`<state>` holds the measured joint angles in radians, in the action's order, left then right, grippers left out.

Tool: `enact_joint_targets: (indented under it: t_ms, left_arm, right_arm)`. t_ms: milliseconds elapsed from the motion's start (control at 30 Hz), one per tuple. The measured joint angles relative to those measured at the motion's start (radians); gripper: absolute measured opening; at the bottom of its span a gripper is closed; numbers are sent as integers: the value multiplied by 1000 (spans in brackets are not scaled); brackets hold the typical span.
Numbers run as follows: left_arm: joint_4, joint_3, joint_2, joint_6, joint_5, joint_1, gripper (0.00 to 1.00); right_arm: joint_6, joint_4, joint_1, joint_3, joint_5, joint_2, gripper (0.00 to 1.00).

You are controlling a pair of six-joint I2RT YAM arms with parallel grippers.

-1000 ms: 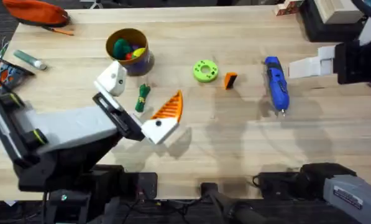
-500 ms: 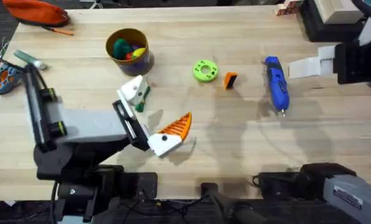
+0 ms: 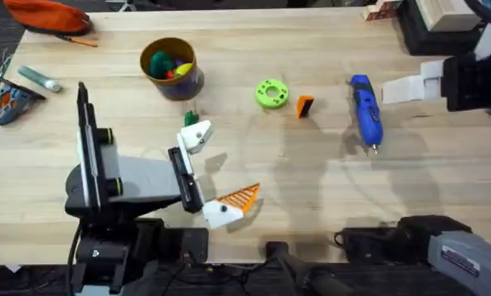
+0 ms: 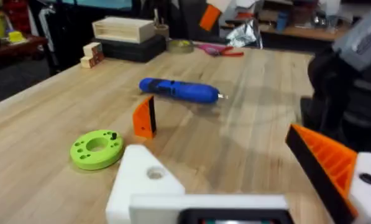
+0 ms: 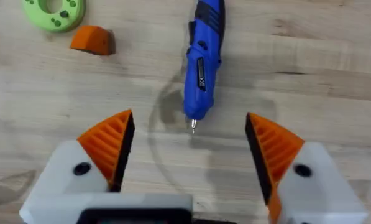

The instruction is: Pick up the gripper from the table and insert it into the empty holder that is missing its gripper. Then pick up a screw, insert it into the mounting hole, and use the screwdriver to tighten it. Finally, clean up the table by picking up the vegetable and placing it into the bucket.

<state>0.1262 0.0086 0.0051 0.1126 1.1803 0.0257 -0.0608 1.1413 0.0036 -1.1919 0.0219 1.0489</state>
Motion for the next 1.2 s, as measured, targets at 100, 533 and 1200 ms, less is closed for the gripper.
enact_joint_targets:
  t_ms: [100,533,1200]
  left_arm:
    - [4,0,0,40,20,0,985]
    - [9,0,0,68,47,0,985]
    - [-7,0,0,-23,-33,0,985]
  right_arm:
    - [0,0,0,0,0,0,994]
    - [0,0,0,0,0,0,994]
    - [0,0,0,0,0,0,993]
